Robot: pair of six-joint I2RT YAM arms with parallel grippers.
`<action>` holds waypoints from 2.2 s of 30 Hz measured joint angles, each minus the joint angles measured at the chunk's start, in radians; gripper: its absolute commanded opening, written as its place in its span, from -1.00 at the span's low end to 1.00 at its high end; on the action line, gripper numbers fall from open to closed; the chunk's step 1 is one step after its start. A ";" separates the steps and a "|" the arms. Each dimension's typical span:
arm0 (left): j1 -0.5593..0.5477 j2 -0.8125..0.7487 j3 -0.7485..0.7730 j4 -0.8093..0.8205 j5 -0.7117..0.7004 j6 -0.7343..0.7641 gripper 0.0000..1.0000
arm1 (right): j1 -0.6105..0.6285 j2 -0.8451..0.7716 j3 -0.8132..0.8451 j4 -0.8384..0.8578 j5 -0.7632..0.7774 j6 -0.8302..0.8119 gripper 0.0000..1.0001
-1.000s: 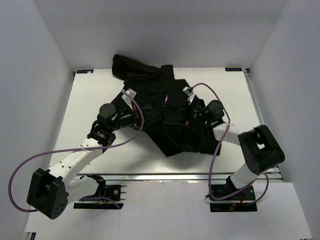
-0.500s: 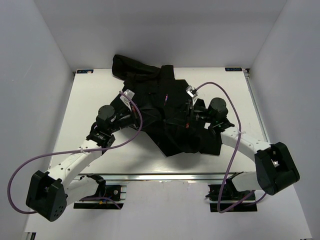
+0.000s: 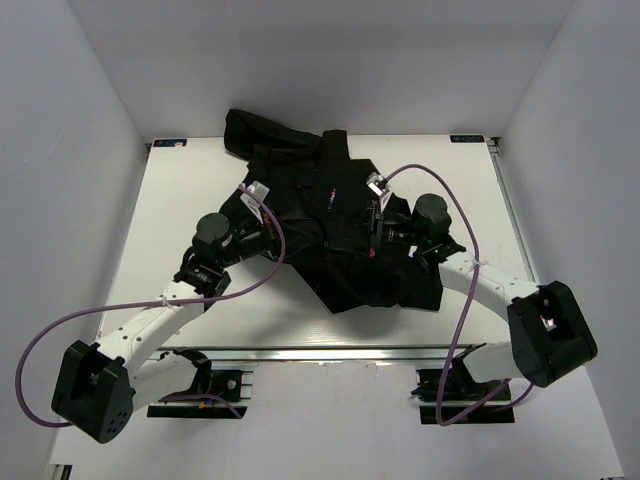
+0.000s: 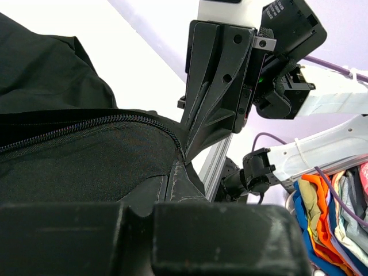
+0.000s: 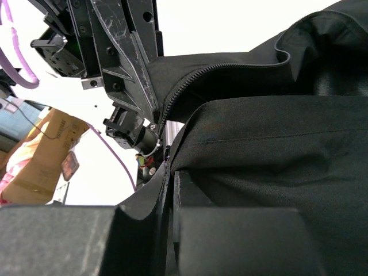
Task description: Zip up the jacket
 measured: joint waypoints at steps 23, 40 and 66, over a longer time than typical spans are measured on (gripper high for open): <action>-0.017 0.001 -0.003 0.008 -0.007 -0.008 -1.00 | 0.000 0.037 -0.001 0.139 -0.031 0.128 -1.00; -0.037 -0.024 -0.004 0.000 -0.081 -0.022 -1.00 | 0.012 -0.014 0.000 -0.003 0.018 0.030 -1.00; -0.060 -0.045 -0.016 -0.037 -0.159 -0.021 -1.00 | 0.019 -0.016 0.000 -0.006 0.040 0.031 -1.00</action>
